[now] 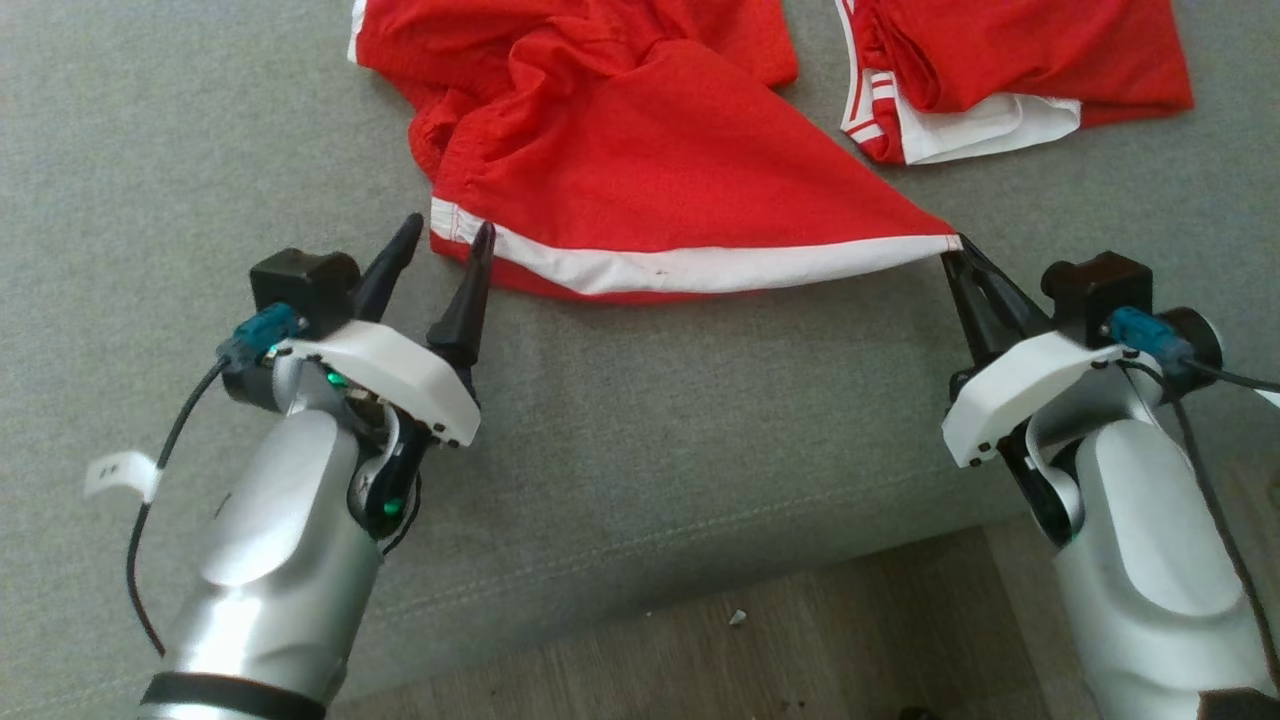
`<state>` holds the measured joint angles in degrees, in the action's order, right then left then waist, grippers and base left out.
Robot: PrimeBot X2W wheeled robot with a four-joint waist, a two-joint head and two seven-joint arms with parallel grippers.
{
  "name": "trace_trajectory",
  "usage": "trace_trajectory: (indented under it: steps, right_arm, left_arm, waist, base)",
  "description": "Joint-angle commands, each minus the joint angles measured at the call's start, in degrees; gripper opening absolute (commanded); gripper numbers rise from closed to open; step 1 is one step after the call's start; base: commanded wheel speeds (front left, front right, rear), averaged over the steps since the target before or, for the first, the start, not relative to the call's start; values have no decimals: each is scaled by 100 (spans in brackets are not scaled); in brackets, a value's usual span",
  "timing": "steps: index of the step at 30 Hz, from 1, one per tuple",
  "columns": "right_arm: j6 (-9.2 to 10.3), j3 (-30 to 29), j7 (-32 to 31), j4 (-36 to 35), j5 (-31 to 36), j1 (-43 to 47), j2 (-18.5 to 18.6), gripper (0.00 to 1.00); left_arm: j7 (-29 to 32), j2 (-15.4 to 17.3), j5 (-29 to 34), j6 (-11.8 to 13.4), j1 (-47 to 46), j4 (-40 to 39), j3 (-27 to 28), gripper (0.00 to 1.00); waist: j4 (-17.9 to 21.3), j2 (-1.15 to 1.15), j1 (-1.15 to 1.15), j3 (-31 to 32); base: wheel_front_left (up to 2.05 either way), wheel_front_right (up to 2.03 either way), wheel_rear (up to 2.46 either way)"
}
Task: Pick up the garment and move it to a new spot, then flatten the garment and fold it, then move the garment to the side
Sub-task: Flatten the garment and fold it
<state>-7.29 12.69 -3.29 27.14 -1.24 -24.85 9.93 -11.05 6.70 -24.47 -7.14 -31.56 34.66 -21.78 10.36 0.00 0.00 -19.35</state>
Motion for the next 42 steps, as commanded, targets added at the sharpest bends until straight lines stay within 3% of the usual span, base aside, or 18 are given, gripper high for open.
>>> trace_trajectory:
  steps: [1, 19, 20, 21, 31, 42]
  right_arm:
    - [-20, 96, 75, -134, 70, -104, -32, 0]
    - [-20, 126, 182, 67, 87, -217, -87, 0]
    - [-20, 126, 181, 66, 85, -223, -81, 0]
    - [-20, 127, 180, 66, 85, -229, -75, 0]
    - [-20, 160, 330, -85, 83, -296, 48, 0]
    - [-20, 384, 481, -685, 139, -920, 573, 0]
  left_arm:
    - [43, 179, -45, -34, -207, -97, 93, 100]
    - [-203, 310, -477, -35, -650, 515, -511, 100]
    - [-217, 311, -510, -35, -670, 520, -560, 4]
    - [-231, 319, -538, -35, -690, 523, -611, 0]
    - [-373, 407, -674, -35, -673, 267, -710, 0]
    - [-393, 715, -625, 34, -351, -1047, -330, 0]
  waist:
    - [5, 0, 0, -3]
    - [-13, 0, 0, -36]
    - [-20, 0, 0, -41]
    - [-27, 0, 0, -45]
    - [-219, 0, 0, 85]
    - [-651, 0, 0, 765]
  base:
    - [0, 0, 0]
    - [0, 0, 0]
    - [0, 0, 0]
    - [0, 0, 0]
    - [0, 0, 0]
    - [0, 0, 0]
